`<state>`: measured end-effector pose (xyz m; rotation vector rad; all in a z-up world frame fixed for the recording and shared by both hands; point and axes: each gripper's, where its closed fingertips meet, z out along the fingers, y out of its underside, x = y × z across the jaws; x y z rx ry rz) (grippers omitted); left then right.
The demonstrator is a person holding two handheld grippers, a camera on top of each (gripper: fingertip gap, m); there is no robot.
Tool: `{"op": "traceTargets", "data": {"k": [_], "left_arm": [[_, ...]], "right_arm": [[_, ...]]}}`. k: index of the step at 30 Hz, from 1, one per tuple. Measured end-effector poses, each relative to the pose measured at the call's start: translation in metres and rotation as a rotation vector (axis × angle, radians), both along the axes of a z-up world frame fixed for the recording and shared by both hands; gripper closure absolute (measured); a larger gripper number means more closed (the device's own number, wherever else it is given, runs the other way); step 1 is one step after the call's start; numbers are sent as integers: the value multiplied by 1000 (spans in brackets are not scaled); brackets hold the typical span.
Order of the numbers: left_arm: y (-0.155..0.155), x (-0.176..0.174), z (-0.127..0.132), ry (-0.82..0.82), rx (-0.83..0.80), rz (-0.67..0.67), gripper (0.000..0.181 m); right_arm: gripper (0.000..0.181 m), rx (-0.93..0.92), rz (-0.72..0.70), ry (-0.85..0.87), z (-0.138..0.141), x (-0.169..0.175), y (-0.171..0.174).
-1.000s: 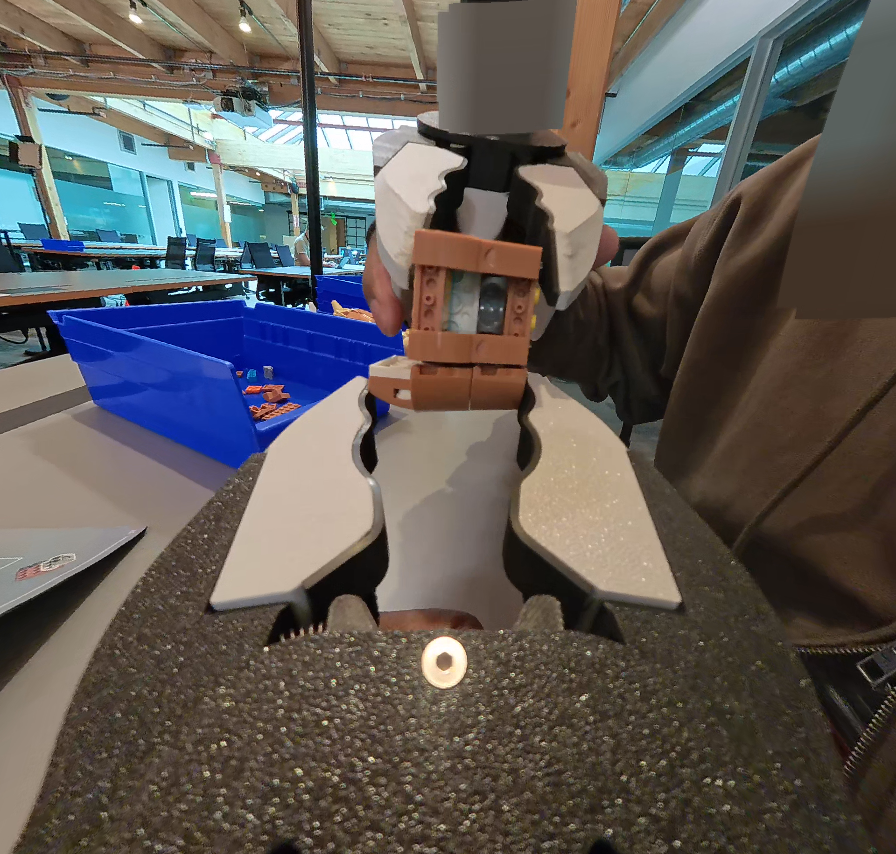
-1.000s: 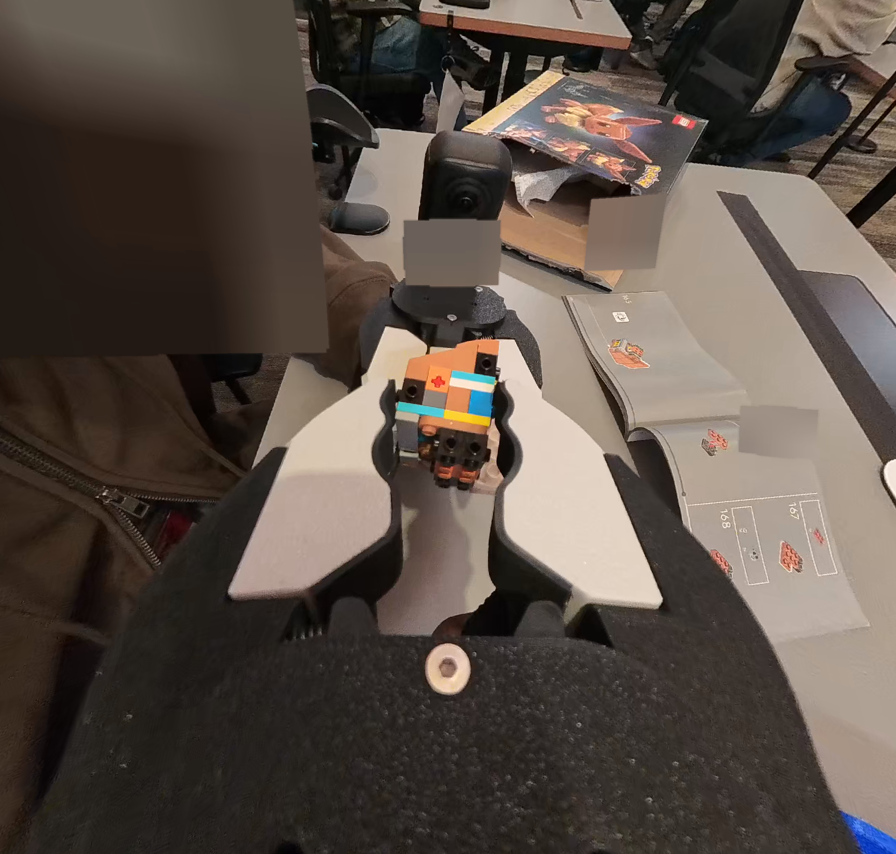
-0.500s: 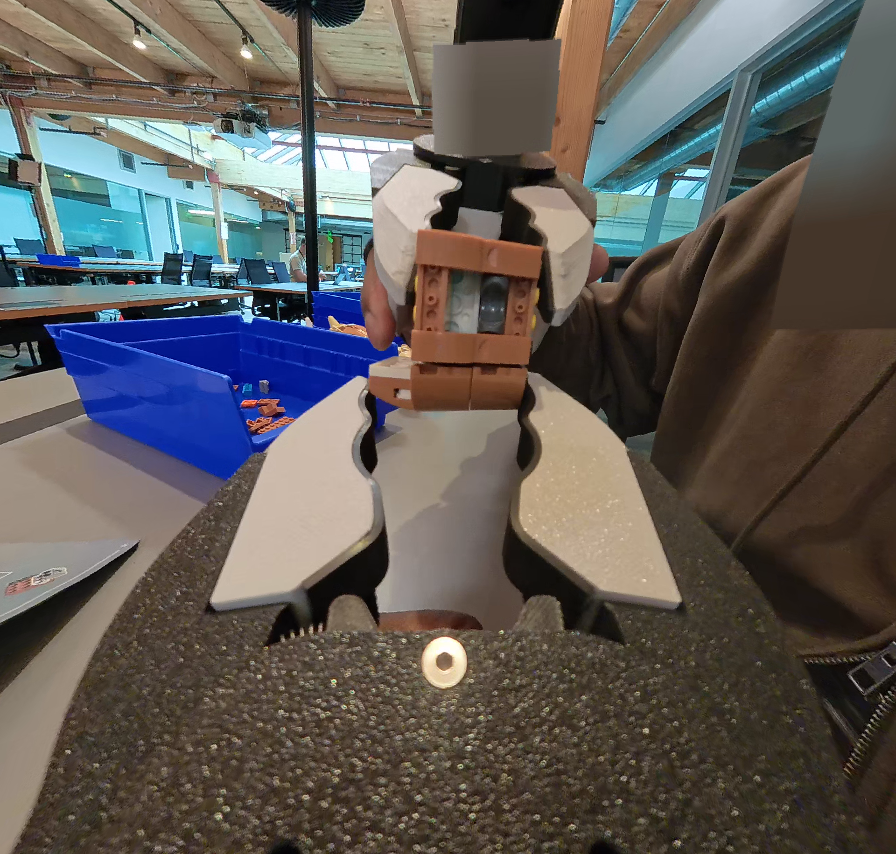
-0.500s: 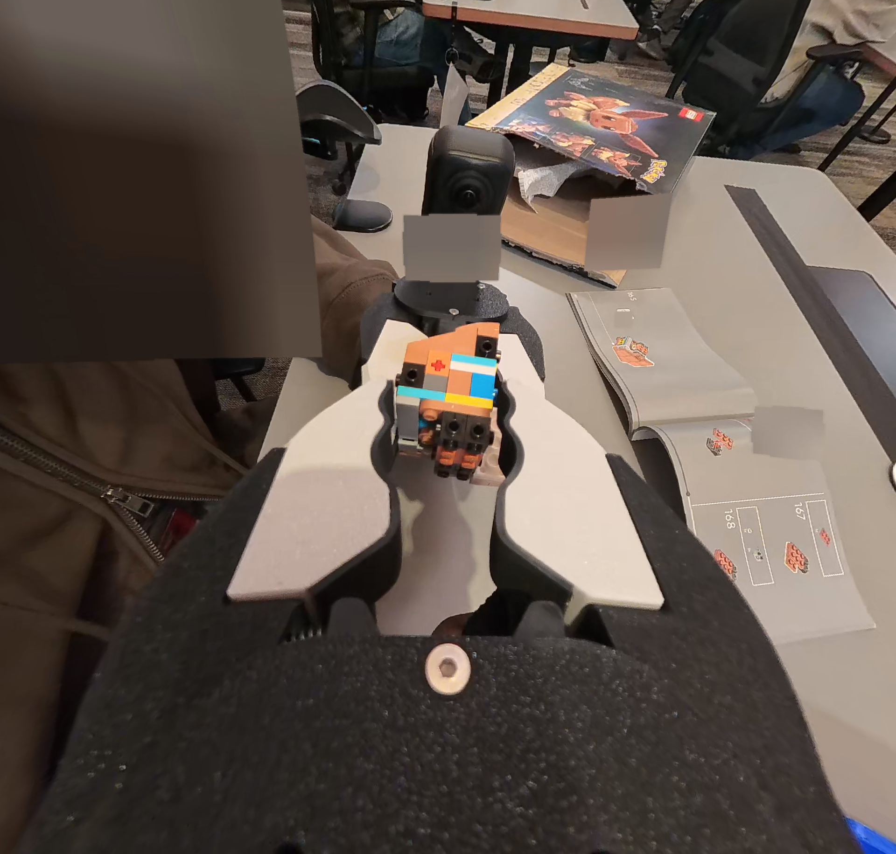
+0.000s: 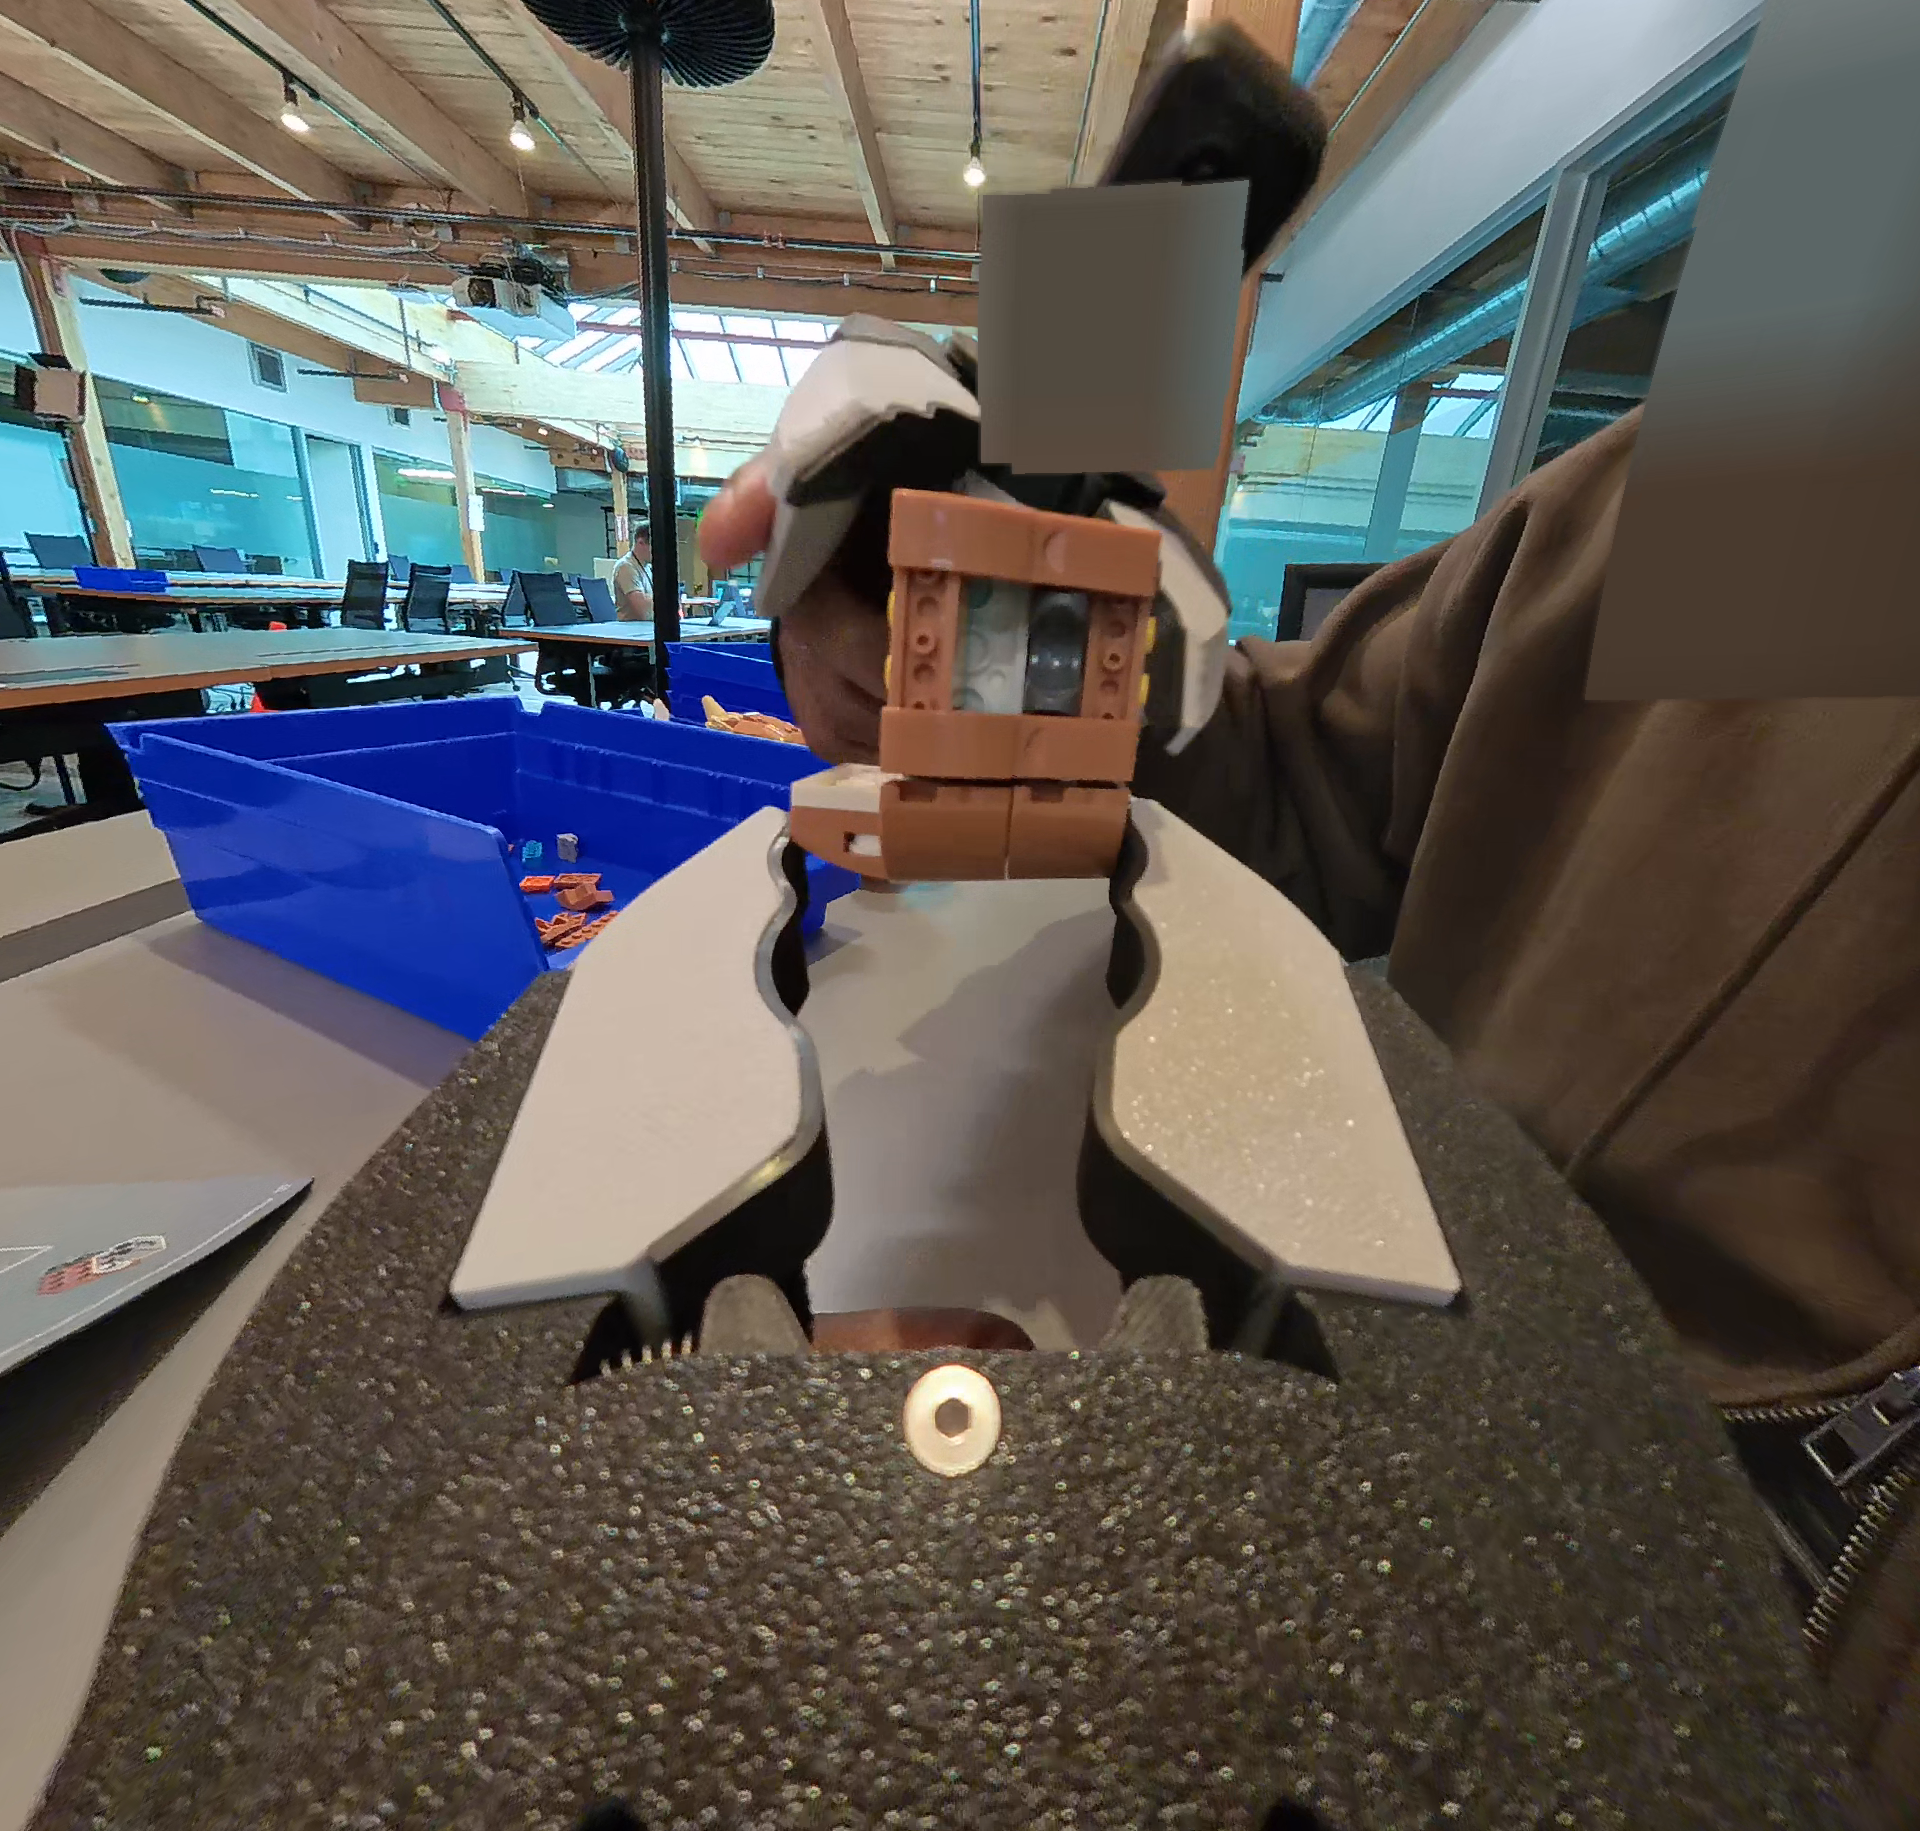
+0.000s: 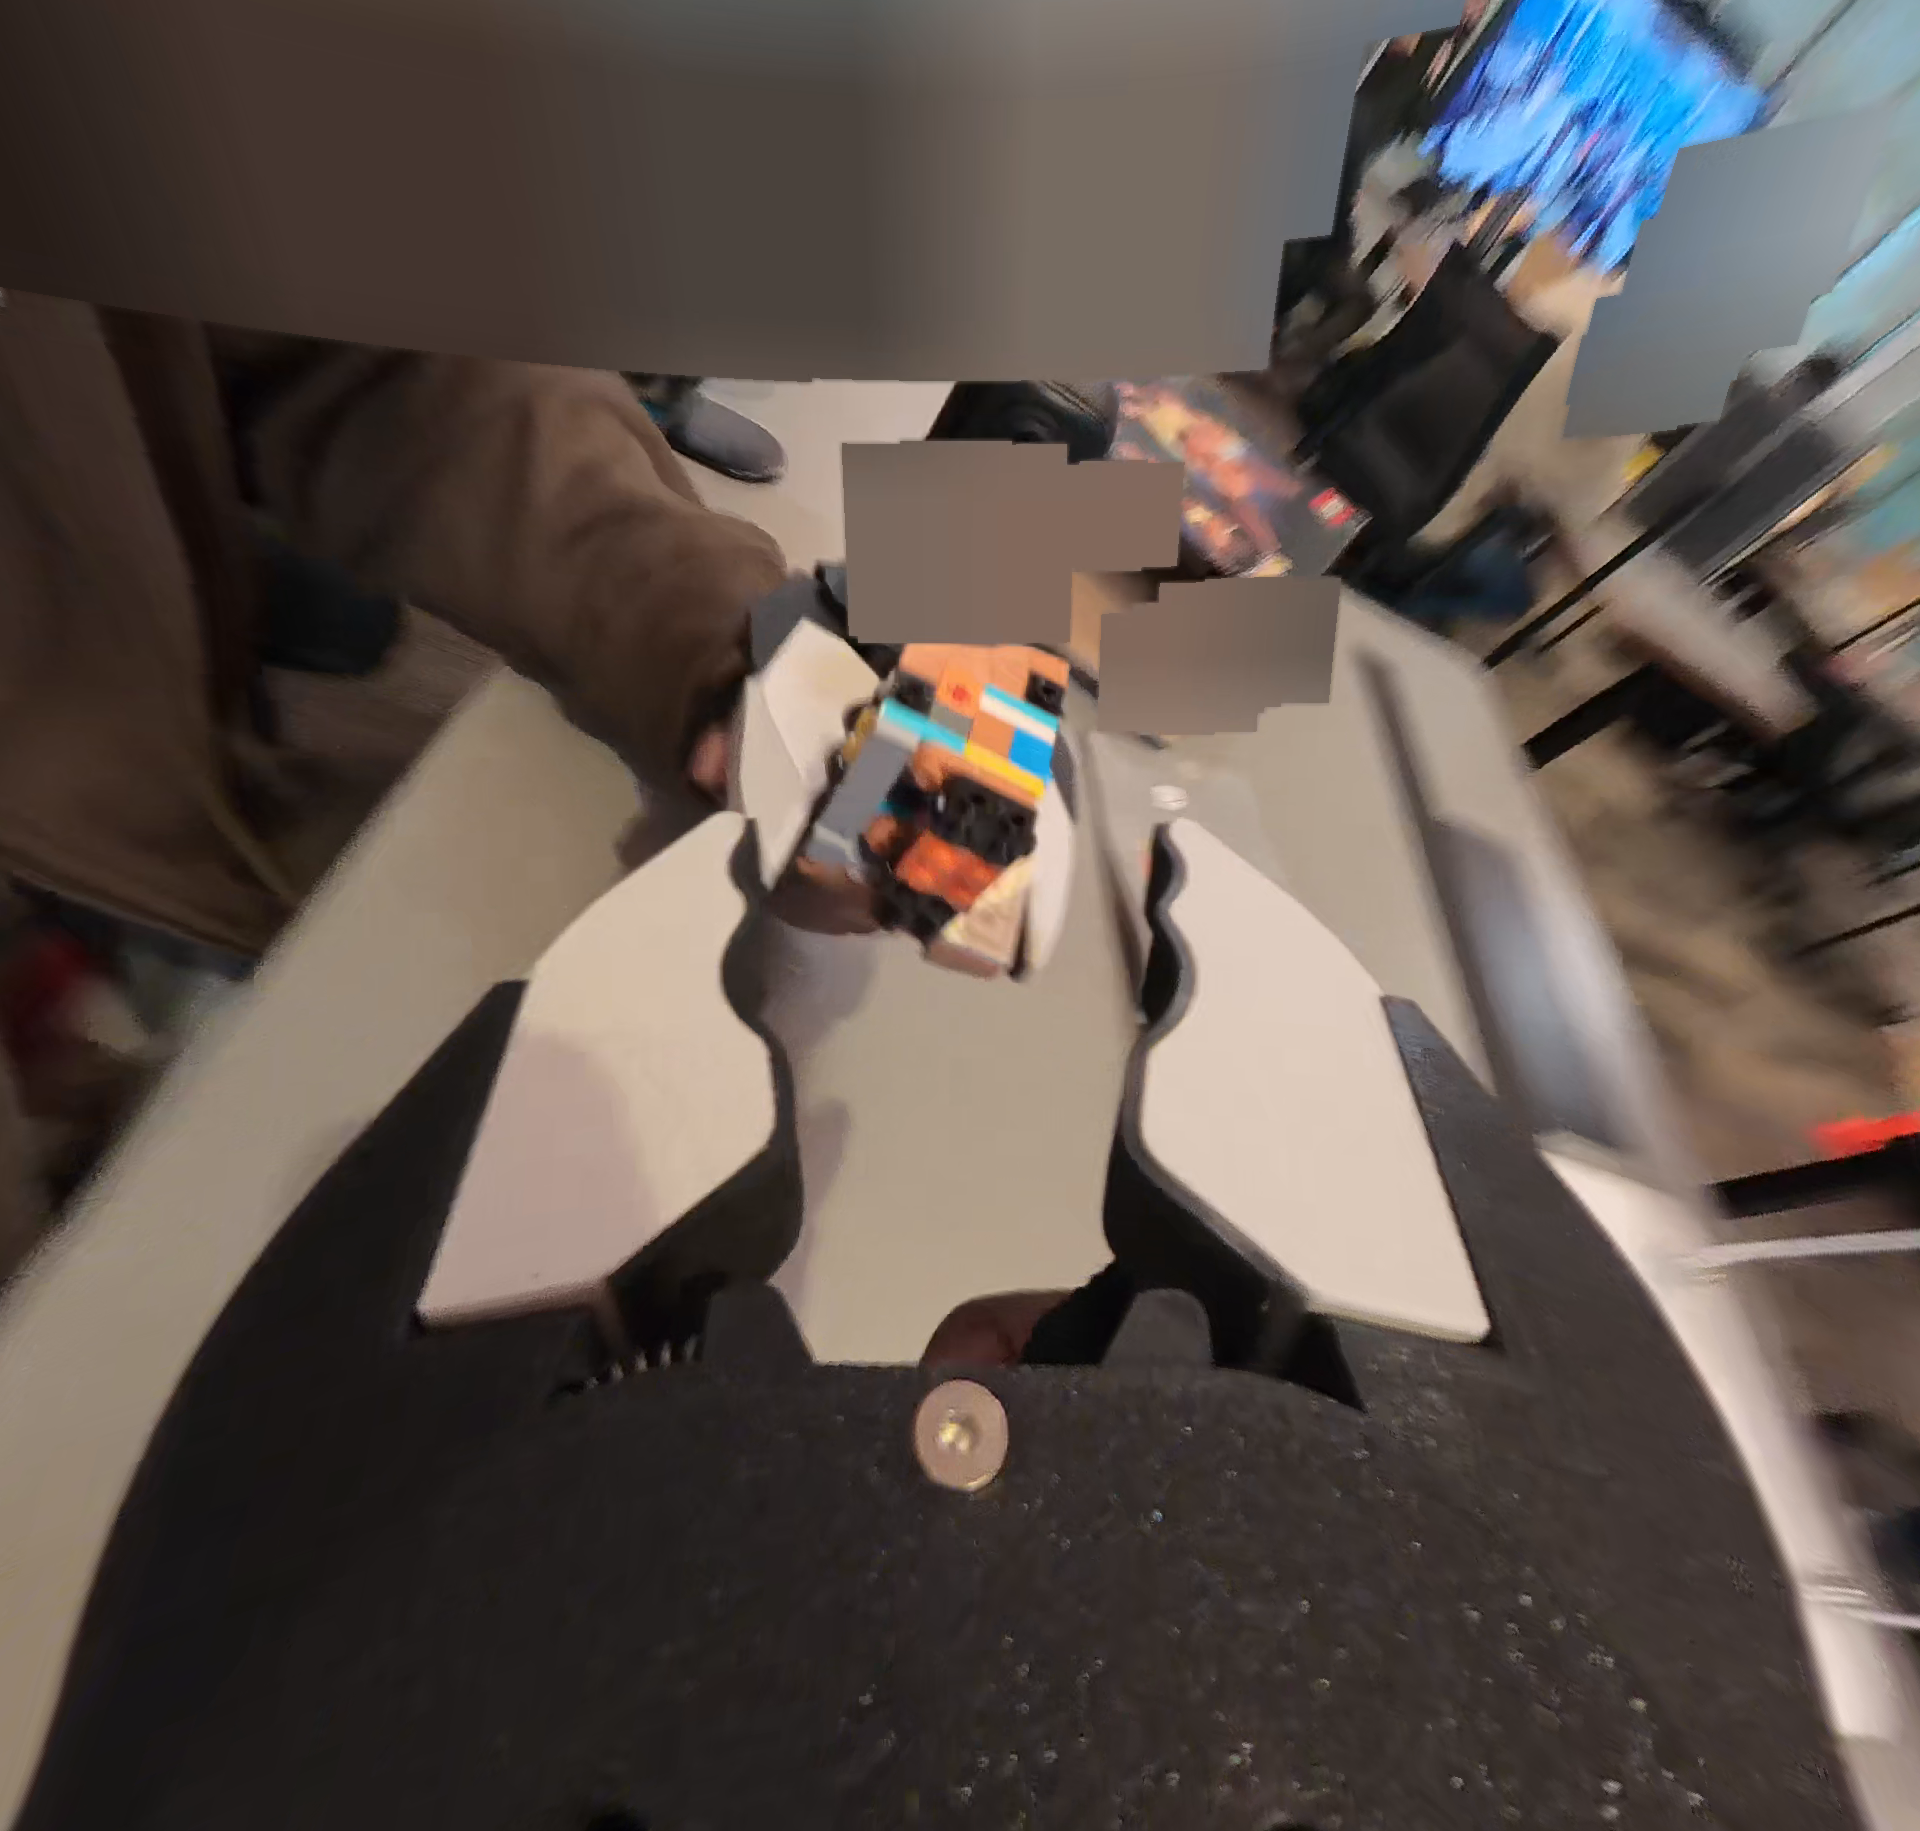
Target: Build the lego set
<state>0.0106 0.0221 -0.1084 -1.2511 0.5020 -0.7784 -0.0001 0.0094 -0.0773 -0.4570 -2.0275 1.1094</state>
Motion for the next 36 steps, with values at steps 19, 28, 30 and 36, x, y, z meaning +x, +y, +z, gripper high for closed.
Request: {"op": "traceTargets", "data": {"k": [19,28,30,36], "left_arm": [[-7,4,0,23,0,-72,124],[-5,5,-4,26,-18,-83,124],[-5,5,-5,27,-20,-85,125],[-6,6,-5,34,-21,-92,125]], "right_arm": [[87,686,80,526,-15,3,-7],[87,744,128,545,-8,-2,-18],[87,761,134,539,-10,-5,-19],[89,810,127,546,-16,-12,-20]]}}
